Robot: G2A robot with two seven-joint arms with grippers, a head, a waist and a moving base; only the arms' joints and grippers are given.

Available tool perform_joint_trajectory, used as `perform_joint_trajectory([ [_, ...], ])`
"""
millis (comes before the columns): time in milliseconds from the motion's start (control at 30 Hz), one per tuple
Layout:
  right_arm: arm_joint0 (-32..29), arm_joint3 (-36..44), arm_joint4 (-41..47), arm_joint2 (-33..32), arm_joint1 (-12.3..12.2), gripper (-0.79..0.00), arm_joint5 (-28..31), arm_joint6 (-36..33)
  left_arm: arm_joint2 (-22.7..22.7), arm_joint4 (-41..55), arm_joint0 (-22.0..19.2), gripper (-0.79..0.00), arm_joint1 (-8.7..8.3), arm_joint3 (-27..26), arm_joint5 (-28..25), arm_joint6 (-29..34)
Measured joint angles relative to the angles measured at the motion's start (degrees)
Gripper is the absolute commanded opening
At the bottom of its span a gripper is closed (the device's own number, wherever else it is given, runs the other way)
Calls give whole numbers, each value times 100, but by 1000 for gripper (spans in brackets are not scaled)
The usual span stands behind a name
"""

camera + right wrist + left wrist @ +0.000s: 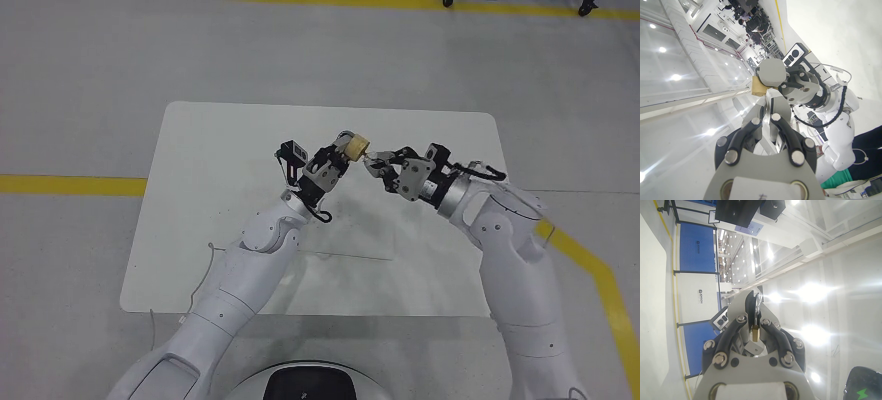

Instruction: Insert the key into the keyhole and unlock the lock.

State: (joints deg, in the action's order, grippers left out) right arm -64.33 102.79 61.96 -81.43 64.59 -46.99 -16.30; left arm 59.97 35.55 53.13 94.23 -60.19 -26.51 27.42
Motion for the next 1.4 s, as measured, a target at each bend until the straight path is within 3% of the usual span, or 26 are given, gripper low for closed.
perform_joint_trajectory([
  [700, 108, -490, 2765, -187, 118, -785, -461, 1440, 0, 0, 0, -785, 0, 0, 0, 1],
  [1000, 138, -594, 3378, -223, 110, -785, -544, 1732, 0, 0, 0, -785, 0, 0, 0, 0],
  [1400, 51, -343, 3299, -362, 43, -785, -570, 1825, 0, 0, 0, -785, 0, 0, 0, 0],
])
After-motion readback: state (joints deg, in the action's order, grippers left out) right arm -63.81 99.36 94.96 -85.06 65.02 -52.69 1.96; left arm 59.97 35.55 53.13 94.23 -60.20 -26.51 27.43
